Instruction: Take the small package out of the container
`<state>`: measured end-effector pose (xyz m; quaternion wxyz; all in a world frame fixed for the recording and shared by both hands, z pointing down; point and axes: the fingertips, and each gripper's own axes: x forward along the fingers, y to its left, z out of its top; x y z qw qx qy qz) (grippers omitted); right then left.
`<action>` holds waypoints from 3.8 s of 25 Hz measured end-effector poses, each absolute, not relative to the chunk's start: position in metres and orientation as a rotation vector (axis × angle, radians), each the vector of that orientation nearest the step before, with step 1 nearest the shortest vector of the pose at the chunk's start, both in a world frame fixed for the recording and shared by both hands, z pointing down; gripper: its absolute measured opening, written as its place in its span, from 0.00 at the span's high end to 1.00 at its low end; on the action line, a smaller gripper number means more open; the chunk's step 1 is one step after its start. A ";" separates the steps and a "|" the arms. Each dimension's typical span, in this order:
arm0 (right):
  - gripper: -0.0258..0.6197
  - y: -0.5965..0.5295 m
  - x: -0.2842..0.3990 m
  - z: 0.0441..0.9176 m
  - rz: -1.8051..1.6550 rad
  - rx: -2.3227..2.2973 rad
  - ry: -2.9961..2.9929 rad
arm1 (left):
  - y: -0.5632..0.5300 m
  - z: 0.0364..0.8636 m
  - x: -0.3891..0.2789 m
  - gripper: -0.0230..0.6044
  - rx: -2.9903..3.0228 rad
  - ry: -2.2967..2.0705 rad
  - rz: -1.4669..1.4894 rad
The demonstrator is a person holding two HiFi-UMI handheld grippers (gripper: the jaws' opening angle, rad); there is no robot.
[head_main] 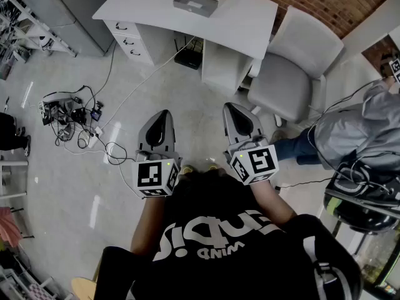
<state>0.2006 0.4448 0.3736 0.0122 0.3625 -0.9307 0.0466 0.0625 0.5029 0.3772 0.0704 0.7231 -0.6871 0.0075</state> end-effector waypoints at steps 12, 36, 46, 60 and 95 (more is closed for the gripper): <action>0.96 0.452 0.182 0.359 0.168 1.085 -2.911 | 0.503 0.369 0.053 0.96 2.162 -2.048 0.037; 0.96 0.430 0.148 0.384 0.150 1.166 -2.885 | 0.474 0.395 0.007 0.96 2.201 -2.009 0.032; 0.96 0.354 0.121 0.385 0.139 1.172 -2.888 | 0.398 0.393 -0.021 0.96 2.204 -2.006 0.027; 0.96 0.255 0.087 0.377 0.155 1.183 -2.888 | 0.295 0.389 -0.056 0.96 2.205 -1.974 0.013; 0.96 -0.005 0.054 0.382 0.226 1.085 -2.918 | 0.048 0.372 -0.088 0.96 2.147 -2.047 0.012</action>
